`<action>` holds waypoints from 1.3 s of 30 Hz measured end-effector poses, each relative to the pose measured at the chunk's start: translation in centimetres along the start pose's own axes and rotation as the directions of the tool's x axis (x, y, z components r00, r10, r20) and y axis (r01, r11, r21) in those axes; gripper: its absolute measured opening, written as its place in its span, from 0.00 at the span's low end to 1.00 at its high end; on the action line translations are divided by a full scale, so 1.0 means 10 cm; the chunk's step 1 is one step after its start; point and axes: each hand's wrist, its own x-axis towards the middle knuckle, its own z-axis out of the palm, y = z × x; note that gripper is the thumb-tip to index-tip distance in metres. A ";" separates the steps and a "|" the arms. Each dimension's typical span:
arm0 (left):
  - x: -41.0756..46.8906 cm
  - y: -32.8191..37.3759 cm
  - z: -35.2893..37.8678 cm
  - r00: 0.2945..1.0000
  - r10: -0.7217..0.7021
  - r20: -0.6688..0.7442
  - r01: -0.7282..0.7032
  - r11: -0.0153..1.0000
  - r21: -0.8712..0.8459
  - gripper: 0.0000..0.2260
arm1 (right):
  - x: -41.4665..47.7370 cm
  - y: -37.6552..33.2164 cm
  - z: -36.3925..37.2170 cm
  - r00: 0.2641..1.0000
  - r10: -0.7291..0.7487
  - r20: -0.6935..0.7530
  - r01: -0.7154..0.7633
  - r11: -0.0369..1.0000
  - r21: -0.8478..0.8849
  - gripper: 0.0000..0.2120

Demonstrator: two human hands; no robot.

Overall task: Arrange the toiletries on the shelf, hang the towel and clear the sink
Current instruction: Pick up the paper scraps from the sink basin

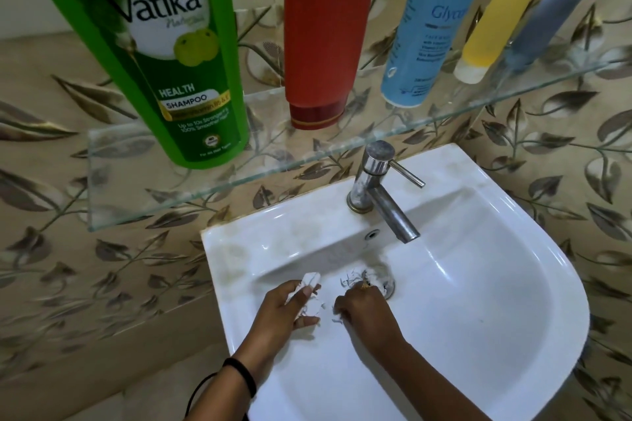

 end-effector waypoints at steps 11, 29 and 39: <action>0.05 -0.02 0.01 0.999 -0.030 0.025 0.030 0.999 -0.012 0.13 | 0.26 -0.04 -0.26 0.940 0.326 0.097 -0.300 0.930 -0.214 0.11; -0.09 -0.24 0.33 0.890 -0.281 0.359 0.364 0.912 -0.187 0.20 | -0.46 -0.59 -0.26 0.936 0.340 -0.095 -0.224 0.779 0.586 0.10; 0.06 -0.12 0.21 0.966 -0.255 0.036 0.254 0.927 -0.275 0.18 | -0.30 -0.20 -0.54 0.890 0.431 -0.152 -0.231 0.711 0.665 0.16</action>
